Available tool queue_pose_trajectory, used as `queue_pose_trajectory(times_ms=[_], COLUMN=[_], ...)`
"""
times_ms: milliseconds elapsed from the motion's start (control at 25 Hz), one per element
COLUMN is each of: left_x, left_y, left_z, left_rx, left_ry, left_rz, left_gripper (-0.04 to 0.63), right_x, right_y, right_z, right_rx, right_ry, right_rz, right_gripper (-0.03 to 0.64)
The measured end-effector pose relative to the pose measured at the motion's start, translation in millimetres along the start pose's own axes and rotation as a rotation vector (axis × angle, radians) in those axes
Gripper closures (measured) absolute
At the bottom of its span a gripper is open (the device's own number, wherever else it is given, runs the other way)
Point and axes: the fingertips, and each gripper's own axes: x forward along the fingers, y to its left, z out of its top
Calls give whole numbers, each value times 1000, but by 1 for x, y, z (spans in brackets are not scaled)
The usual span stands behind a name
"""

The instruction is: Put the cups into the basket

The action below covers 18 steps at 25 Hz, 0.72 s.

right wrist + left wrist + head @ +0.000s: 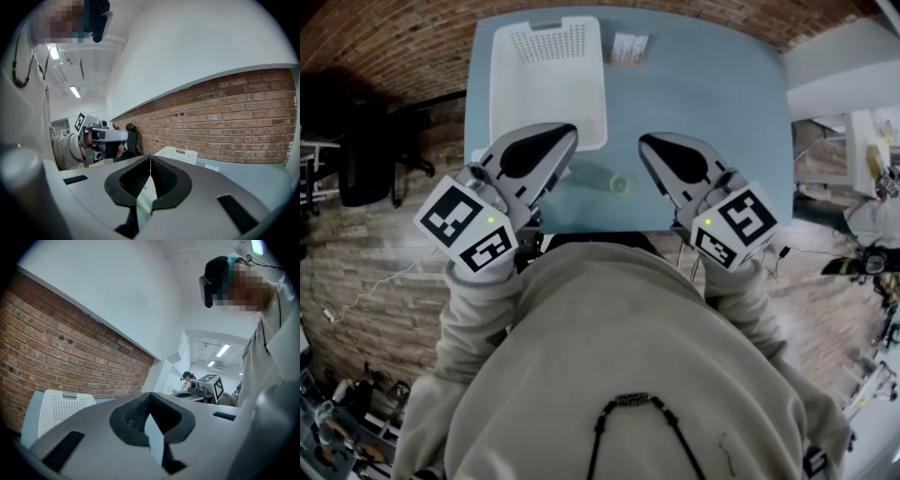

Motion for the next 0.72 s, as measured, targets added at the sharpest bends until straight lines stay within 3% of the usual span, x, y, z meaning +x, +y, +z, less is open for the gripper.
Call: queue_pose_trajectory(times_ms=[360,720], left_x=[10,36], left_y=[-10,-5], left_z=[-21,-79], left_rx=[-43,-107], left_ry=[41,111], left_rz=[-19,-35], left_gripper=[600,600], right_x=[-6,-2], right_y=[-2,-21], right_z=[-18,-64], right_rx=[129,170], right_ry=[-9,24], right_rz=[21,-9], right_gripper=[604,604])
